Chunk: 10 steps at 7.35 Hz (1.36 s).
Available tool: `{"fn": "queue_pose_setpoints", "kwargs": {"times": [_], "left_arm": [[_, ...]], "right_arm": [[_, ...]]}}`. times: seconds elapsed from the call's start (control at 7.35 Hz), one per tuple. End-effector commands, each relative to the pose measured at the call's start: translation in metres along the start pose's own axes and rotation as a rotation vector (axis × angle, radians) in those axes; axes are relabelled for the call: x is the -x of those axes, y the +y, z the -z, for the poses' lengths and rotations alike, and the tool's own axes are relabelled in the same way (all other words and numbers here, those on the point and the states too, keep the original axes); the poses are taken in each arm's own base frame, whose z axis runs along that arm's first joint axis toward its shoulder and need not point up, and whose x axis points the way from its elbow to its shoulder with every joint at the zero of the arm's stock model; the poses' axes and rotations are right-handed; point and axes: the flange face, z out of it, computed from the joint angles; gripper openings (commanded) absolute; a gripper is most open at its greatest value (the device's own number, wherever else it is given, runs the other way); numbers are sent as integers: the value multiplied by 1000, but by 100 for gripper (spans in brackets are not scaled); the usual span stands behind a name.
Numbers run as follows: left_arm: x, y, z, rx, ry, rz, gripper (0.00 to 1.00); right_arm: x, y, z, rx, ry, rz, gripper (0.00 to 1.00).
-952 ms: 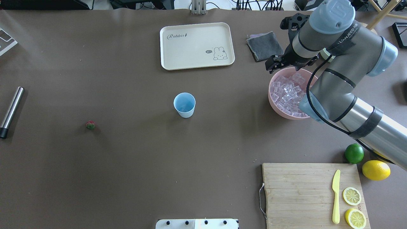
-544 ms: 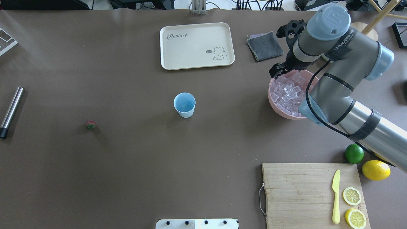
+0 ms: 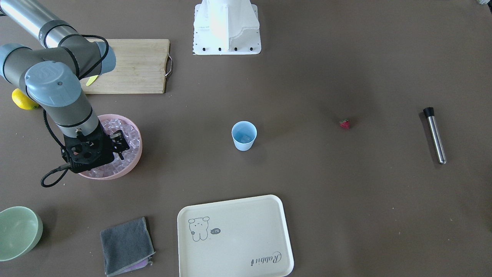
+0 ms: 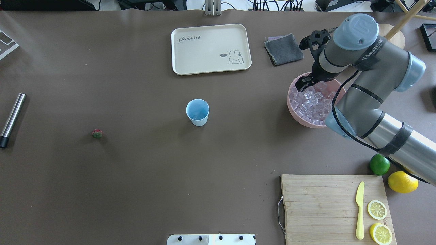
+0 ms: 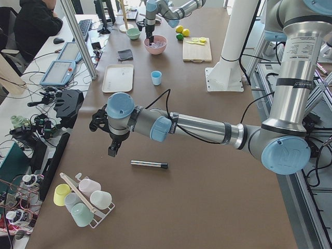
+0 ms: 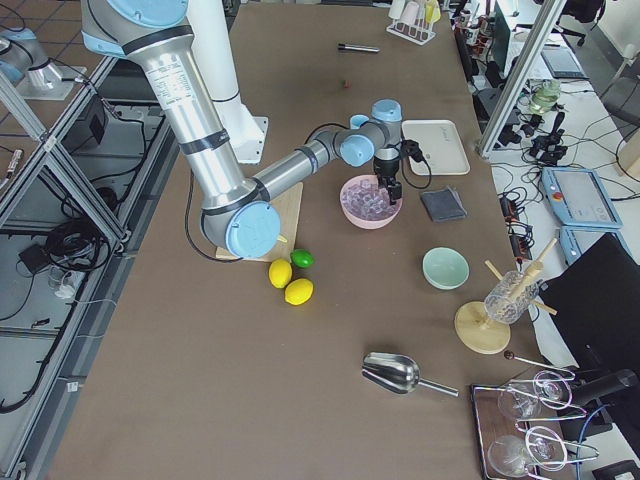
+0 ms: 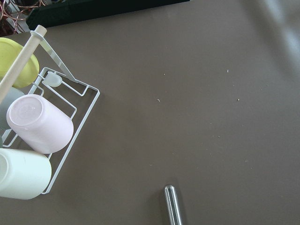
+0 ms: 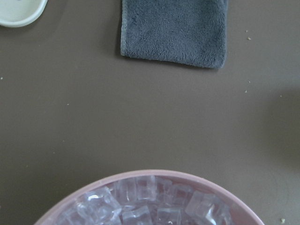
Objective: Mash ice and strawberries in cup
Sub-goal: 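Return the right gripper to the pink bowl and grasp another ice cube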
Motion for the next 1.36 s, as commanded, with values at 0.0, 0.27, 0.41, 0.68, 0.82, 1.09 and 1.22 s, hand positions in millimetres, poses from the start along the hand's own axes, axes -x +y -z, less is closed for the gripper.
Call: {"fn": "queue_pose_setpoints", "kwargs": {"times": [0.0,0.27,0.41,0.68,0.82,1.09,1.22], "left_arm": [[0,-2,0,-1,-4,-1,98],[-1,-2,1,-3,-2,-4,98],[-2,-2,1,-3,0,-4,98],[-5,-1,4,-8,0,-9,98],[-6,0,5,-9,0,-11,98],[-8,0,7,-13,0,-15,98],[-7,0,6,-12,-2,-14,98]], "right_arm": [[6,4,-2,7,-5,15,73],[9,5,-5,14,-9,20,57],[7,6,-3,15,-10,19,57],[5,9,-4,18,-8,16,52],[5,10,-4,15,-8,17,52],[5,11,-2,11,-10,12,52],[8,11,-2,9,-16,12,53]]}}
